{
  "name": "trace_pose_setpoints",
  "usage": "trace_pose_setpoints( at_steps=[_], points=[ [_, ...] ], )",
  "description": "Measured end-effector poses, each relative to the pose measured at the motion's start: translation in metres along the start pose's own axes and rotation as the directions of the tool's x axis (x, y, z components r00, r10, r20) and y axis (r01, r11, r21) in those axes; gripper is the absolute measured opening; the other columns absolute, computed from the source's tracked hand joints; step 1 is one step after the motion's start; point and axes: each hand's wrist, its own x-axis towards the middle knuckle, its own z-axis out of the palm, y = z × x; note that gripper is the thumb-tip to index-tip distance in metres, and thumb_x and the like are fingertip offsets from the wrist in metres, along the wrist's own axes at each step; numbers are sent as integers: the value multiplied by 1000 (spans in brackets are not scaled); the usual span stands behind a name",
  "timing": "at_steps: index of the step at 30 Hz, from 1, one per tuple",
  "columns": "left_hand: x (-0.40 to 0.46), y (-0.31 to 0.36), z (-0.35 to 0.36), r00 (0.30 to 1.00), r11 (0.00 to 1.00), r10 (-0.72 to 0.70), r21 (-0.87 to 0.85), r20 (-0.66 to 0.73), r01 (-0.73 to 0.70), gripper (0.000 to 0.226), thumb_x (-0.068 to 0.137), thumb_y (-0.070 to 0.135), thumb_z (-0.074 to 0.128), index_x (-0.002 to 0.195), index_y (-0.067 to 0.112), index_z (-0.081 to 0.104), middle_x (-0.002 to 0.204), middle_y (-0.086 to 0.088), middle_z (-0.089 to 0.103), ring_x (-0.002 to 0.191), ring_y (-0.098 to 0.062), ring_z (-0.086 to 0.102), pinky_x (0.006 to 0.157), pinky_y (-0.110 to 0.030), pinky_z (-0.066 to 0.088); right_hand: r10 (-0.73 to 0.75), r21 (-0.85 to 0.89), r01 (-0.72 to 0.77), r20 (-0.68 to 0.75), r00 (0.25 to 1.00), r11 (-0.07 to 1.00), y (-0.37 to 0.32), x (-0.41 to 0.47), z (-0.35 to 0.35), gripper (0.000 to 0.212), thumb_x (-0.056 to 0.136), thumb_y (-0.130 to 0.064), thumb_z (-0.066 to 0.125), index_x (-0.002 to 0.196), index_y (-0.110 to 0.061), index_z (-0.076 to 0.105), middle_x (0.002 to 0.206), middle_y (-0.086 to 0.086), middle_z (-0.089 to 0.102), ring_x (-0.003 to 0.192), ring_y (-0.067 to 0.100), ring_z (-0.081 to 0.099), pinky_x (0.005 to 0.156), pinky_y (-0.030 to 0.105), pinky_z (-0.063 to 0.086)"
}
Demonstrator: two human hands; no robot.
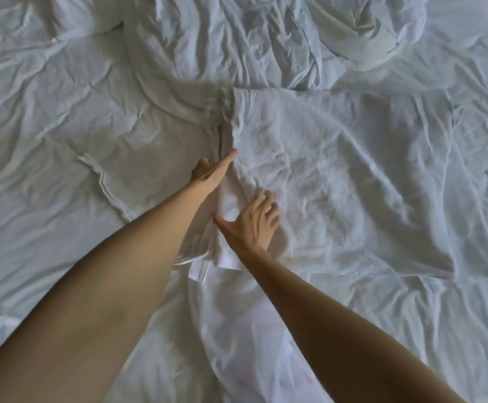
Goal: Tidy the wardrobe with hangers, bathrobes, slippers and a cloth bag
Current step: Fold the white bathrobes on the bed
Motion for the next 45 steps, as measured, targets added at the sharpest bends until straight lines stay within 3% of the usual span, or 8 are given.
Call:
trace_pose_setpoints(
  at_steps=[3, 7, 11, 16, 21, 25, 35, 45],
  points=[
    [12, 19, 14, 994, 1000, 18, -13, 106, -17, 112, 68, 84, 64, 146, 6, 42, 145, -9, 51, 135, -28, 47, 101, -35, 37, 98, -32, -95, 96, 991, 995, -21, 18, 22, 140, 67, -81, 63, 156, -5, -15, 164, 21, -9, 152, 41, 0, 120, 58, 9],
    [32, 31, 30, 989, 997, 11, -75, 147, 0, 123, 63, 74, 79, 153, 5, 30, 156, -8, 41, 142, -24, 40, 106, -29, 35, 140, -148, -132, 44, 989, 980, -20, 39, 35, 134, 70, -67, 71, 155, -4, -10, 158, 22, 3, 146, 40, 10, 114, 59, 24],
    [33, 36, 45, 994, 997, 38, -68, 105, -31, 74, 78, 36, 84, 133, 2, 49, 113, -6, 63, 109, -20, 58, 83, -24, 42, 75, -211, -93, -92, 993, 973, -5, 53, 33, 87, 83, -47, 66, 148, -7, 24, 140, 15, 33, 127, 34, 35, 97, 47, 41],
    [11, 55, 57, 992, 991, 124, -44, 13, -123, 27, 82, 26, 71, 98, 12, 53, 95, -2, 63, 92, -19, 61, 63, -22, 42, 14, 134, -10, -34, 999, 991, 25, 70, -7, 40, 88, -23, 59, 122, -9, 46, 123, 12, 53, 113, 32, 54, 89, 41, 48],
    [-35, 95, 80, 958, 962, 272, -6, -90, -273, 39, 81, 32, 71, 105, 4, 58, 102, -6, 63, 92, -23, 61, 66, -25, 43, -137, 558, 16, 175, 975, 830, 82, 77, -81, 39, 69, -23, 53, 106, -10, 59, 94, 10, 69, 86, 29, 66, 75, 50, 59],
    [-82, 148, 129, 937, 942, 333, -3, -104, -335, 37, 76, 30, 73, 106, 8, 69, 103, -7, 72, 93, -24, 67, 74, -28, 54, -153, 708, -34, 199, 968, 705, 136, 81, -149, 38, 59, -18, 54, 95, -17, 67, 83, -1, 69, 76, 16, 64, 67, 32, 55],
    [-150, 266, 332, 980, 979, 196, -51, -23, -197, 30, 81, 24, 65, 103, 4, 69, 105, -13, 72, 96, -30, 70, 80, -34, 60, 46, 681, -330, 400, 916, 654, 315, 154, -294, 22, 74, 1, 51, 89, -5, 67, 77, 12, 64, 75, 29, 62, 67, 38, 51],
    [-148, 276, 463, 987, 990, 144, 6, -77, -144, 34, 81, 23, 71, 103, -3, 70, 100, -17, 75, 93, -31, 72, 80, -35, 59, 162, 598, -460, 485, 860, 657, 420, 213, -296, 22, 72, 1, 50, 89, 1, 64, 79, 18, 63, 72, 31, 62, 63, 36, 51]
  ],
)
